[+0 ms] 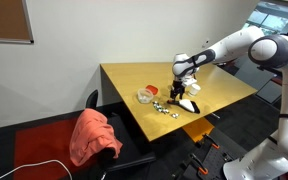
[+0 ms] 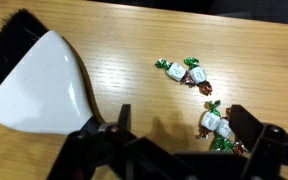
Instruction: Remove the red lid from the bowl, place one piece of candy in the bowl, put the red lid back on the bowl
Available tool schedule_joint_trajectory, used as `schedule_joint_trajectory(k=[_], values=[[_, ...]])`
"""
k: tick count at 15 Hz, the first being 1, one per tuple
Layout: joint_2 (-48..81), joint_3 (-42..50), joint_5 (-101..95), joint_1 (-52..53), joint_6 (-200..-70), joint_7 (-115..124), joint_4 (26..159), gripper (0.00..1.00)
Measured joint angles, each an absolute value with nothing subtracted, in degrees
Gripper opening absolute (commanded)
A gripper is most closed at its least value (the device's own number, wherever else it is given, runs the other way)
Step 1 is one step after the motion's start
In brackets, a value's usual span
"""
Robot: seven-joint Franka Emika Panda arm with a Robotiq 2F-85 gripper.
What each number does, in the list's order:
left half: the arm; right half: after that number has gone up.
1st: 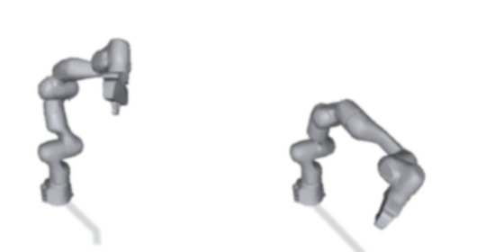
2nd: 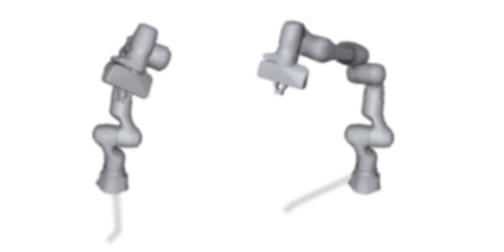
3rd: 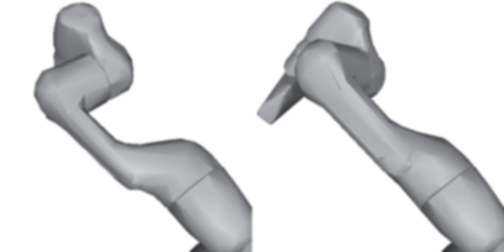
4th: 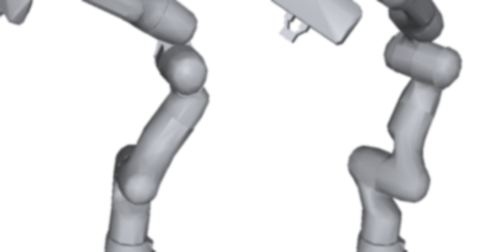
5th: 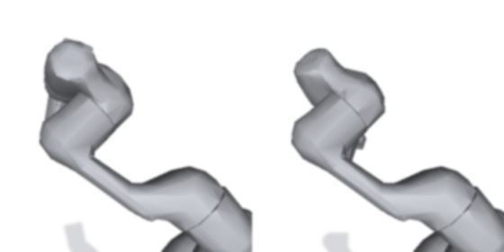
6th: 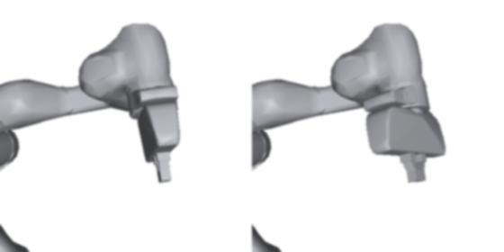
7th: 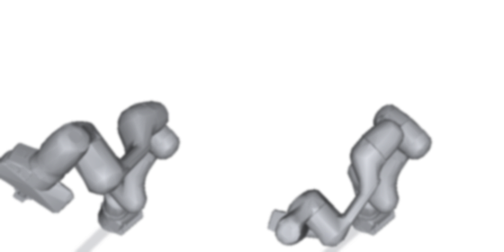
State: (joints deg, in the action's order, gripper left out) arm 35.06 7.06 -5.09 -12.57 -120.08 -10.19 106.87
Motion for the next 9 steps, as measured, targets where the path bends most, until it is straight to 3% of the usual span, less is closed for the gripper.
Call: schedule_joint_trajectory(k=[9], values=[[35.51, 7.06, -5.56, -12.39, -123.15, -10.19, 107.88, 1.0]])
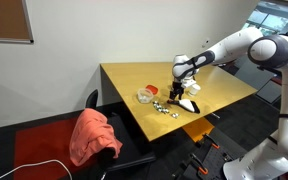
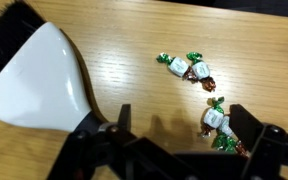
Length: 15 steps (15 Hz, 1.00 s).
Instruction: Remove the red lid from the bowl, place one piece of candy in the bowl, put the red lid back on the bowl
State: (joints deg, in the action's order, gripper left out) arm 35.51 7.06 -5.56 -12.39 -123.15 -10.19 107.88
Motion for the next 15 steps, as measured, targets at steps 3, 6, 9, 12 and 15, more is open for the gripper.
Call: schedule_joint_trajectory(k=[3, 6, 9, 12, 15], values=[[35.48, 7.06, -7.29, -11.75, -132.15, -10.19, 111.57, 1.0], [35.45, 6.95, -8.6, -11.39, -142.16, -10.61, 116.26, 1.0], [35.45, 6.49, -8.6, -11.54, -149.67, -12.25, 119.73, 1.0], [35.43, 5.69, -8.56, -11.91, -154.41, -13.69, 121.73, 1.0], [35.42, 4.22, -8.39, -12.81, -155.4, -15.5, 122.33, 1.0]])
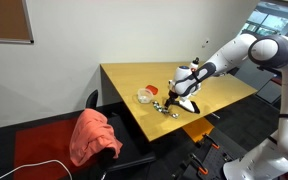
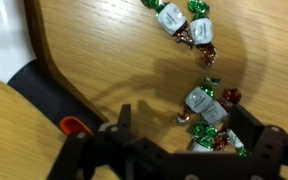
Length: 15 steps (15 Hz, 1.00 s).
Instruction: Remove the red lid from the bowl, place one piece of candy in the bowl, put the red lid back on the bowl
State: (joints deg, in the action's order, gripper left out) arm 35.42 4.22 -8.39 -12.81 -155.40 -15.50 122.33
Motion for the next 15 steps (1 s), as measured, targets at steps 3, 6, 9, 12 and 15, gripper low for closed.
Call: schedule_joint_trajectory(k=[3, 6, 9, 12, 15], values=[[35.43, 3.15, -8.3, -13.39, -155.4, -16.7, 122.39, 1.0], [35.45, 2.33, -8.28, -13.84, -155.4, -17.34, 122.42, 1.0], [35.66, 2.08, -8.27, -13.86, -155.4, -17.62, 122.45, 1.0], [36.11, 2.04, -8.27, -13.86, -155.4, -17.63, 122.45, 0.98], [36.71, 2.02, -8.27, -13.86, -155.4, -17.66, 122.45, 0.66]])
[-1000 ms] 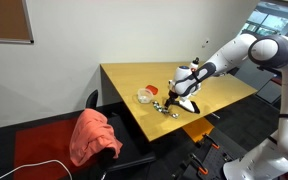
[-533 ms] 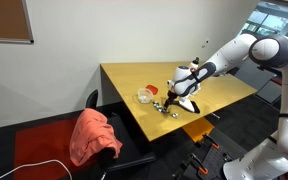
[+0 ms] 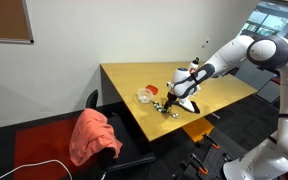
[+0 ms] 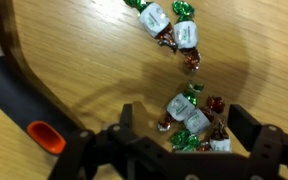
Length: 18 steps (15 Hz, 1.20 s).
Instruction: Remove the red lid from the bowl, place one piece of candy in the bowl, put the red lid back on the bowl
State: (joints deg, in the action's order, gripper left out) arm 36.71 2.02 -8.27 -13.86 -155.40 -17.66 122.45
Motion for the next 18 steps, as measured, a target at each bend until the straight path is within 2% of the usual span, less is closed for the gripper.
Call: schedule_joint_trajectory(k=[7, 9, 18], values=[[37.64, 1.97, -8.27, -13.82, -155.4, -17.68, 122.44, 0.12], [37.64, 1.89, -8.27, -13.79, -155.4, -17.68, 122.42, 0.01], [37.19, 1.23, -8.19, -13.76, -155.2, -17.69, 122.47, 0.03]])
